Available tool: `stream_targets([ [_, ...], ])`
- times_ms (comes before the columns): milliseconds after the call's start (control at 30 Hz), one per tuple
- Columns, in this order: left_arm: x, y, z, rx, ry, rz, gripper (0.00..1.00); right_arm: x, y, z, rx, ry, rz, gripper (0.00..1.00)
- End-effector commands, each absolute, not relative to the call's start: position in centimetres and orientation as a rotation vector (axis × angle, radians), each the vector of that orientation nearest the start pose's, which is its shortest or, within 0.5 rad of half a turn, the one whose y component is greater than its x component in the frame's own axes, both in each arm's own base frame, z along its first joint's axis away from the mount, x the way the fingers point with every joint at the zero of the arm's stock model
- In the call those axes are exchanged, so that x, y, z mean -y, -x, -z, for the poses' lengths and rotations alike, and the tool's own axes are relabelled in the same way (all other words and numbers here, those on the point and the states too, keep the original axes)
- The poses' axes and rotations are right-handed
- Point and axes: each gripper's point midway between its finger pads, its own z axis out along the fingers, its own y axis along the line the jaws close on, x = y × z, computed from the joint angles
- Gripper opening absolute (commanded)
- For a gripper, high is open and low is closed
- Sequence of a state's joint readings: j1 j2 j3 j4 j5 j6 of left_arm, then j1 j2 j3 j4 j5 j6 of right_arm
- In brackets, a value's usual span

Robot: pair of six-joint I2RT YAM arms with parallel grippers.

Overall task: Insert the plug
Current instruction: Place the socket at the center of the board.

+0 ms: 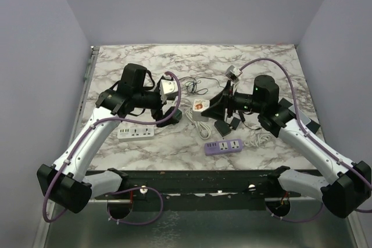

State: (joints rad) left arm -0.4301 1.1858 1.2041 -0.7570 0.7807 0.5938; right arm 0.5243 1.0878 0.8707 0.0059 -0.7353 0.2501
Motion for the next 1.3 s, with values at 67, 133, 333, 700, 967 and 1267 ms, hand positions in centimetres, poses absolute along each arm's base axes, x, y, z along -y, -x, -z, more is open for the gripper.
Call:
stream_targets([
  [67,23.6,-19.8,-26.2,-1.609,-1.415,0.939,0.99,-30.0,-20.9,-29.6,-1.535,0.993,-1.225,0.13],
  [133,23.9,-19.3,-26.1,-1.597,-1.430,0.948,0.99,-30.6,-20.5,-29.7,-1.509,1.028,-1.218,0.13],
  [333,24.6,-18.0,-27.6,-1.527,-1.447,0.989,0.99,-31.8,-20.3,-30.0,-1.467,1.078,-1.199,0.11],
  [700,25.4,-16.7,-27.5,-1.488,-1.486,1.031,0.99,-34.3,-19.6,-29.8,-1.444,1.163,-1.224,0.11],
  [967,24.8,-17.4,-25.8,-1.488,-1.524,0.913,0.51,-34.7,-19.0,-29.9,-1.435,1.202,-1.223,0.11],
  [1267,24.4,-19.0,-25.7,-1.563,-1.428,0.833,0.00,-34.0,-21.1,-28.5,-1.587,1.075,-1.123,0.91],
])
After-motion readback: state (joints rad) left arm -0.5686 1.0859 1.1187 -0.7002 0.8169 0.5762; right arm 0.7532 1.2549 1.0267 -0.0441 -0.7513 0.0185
